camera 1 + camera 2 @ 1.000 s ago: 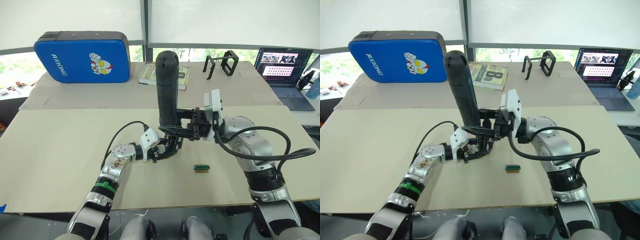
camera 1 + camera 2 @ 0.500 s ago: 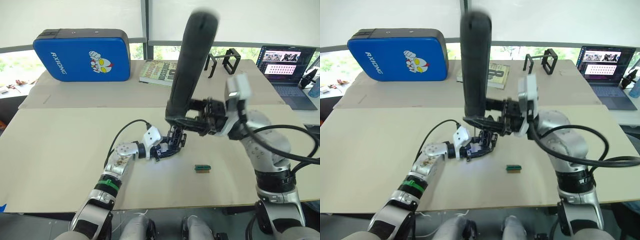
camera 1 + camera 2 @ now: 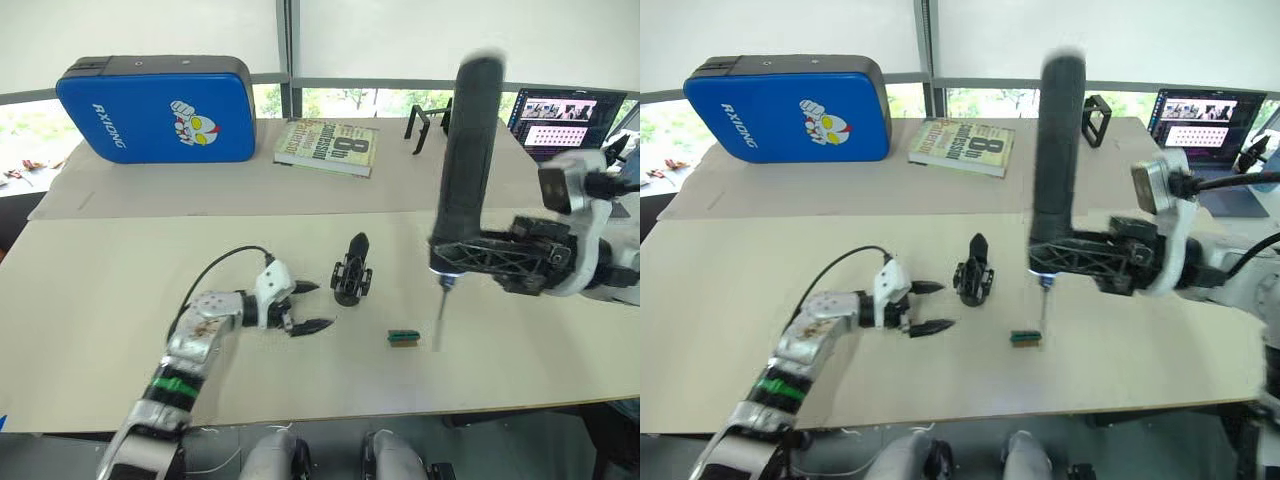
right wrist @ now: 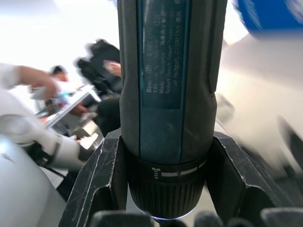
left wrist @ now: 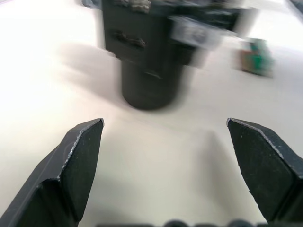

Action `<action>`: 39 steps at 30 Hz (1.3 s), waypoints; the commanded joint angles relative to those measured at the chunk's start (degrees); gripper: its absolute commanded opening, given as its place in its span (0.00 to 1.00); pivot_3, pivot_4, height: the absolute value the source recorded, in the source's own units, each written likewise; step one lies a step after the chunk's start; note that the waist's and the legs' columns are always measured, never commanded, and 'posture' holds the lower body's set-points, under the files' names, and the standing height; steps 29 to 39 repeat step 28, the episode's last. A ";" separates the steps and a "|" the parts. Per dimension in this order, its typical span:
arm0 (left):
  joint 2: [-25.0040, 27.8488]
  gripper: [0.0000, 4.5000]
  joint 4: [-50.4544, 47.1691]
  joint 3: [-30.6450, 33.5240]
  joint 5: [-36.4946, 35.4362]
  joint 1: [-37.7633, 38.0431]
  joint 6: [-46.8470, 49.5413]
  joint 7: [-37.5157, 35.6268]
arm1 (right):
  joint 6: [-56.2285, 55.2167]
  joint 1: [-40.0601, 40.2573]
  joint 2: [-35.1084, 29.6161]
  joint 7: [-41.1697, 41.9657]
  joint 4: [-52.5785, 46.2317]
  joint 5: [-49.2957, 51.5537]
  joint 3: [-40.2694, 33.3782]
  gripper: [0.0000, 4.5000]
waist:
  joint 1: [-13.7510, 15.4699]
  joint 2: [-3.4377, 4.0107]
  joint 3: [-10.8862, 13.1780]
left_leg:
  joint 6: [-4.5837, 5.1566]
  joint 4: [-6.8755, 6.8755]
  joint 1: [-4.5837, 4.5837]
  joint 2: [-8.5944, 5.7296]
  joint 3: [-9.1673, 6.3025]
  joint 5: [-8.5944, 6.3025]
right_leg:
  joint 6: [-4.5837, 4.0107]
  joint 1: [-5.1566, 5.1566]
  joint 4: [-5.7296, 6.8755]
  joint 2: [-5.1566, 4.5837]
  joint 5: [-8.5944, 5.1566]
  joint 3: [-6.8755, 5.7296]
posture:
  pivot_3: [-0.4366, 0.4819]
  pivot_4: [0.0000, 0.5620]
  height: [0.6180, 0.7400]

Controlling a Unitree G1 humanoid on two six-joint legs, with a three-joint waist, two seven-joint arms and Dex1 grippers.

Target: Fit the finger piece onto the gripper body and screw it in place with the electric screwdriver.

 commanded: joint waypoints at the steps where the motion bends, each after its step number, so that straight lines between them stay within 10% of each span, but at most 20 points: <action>1: 6.39 1.00 -11.01 3.35 -6.45 3.29 7.40 -4.00 | 2.19 -3.35 -1.52 3.92 11.02 -9.62 5.71 0.42 | -0.09 0.15 0.06 | -0.01 0.02 0.00 0.00 0.01 -0.01 | 0.01 -0.02 0.01 0.00 0.01 0.02 | 0.48 0.27 1.00; 8: 12.28 1.00 -14.64 7.64 -8.64 5.41 11.14 -1.75 | -6.16 -9.16 0.82 13.27 23.44 -35.00 26.16 0.42 | 0.34 0.58 0.26 | -0.01 -0.04 -0.04 -0.01 0.06 0.00 | 0.08 -0.13 0.11 0.24 -0.04 0.08 | 0.48 0.27 1.00; 15: 16.99 1.00 -13.44 11.28 -10.09 6.17 13.86 -2.60 | -15.40 -11.51 -2.08 24.72 27.50 -45.91 28.59 0.98 | -0.07 0.57 0.28 | -0.01 0.02 -0.02 0.00 0.16 0.01 | 0.22 -0.01 0.01 0.61 -0.08 0.14 | 0.48 0.27 1.00; 25: 29.97 1.00 -6.71 24.17 -14.46 8.67 15.83 -8.40 | -57.08 -4.58 -10.56 42.45 35.95 -49.19 12.14 0.98 | -0.66 0.87 0.57 | -0.18 -0.05 0.15 0.08 0.23 0.03 | 0.42 0.01 0.03 0.76 -0.28 0.30 | 0.48 0.27 1.00; 39: 30.24 1.00 -8.11 24.06 -14.84 9.55 15.54 -8.91 | -60.66 -3.05 -9.80 42.61 37.15 -48.98 11.69 0.98 | -0.89 0.88 0.57 | -0.49 -0.06 0.19 0.08 0.32 -0.14 | 0.33 -0.02 0.10 0.72 -0.22 0.46 | 0.48 0.27 1.00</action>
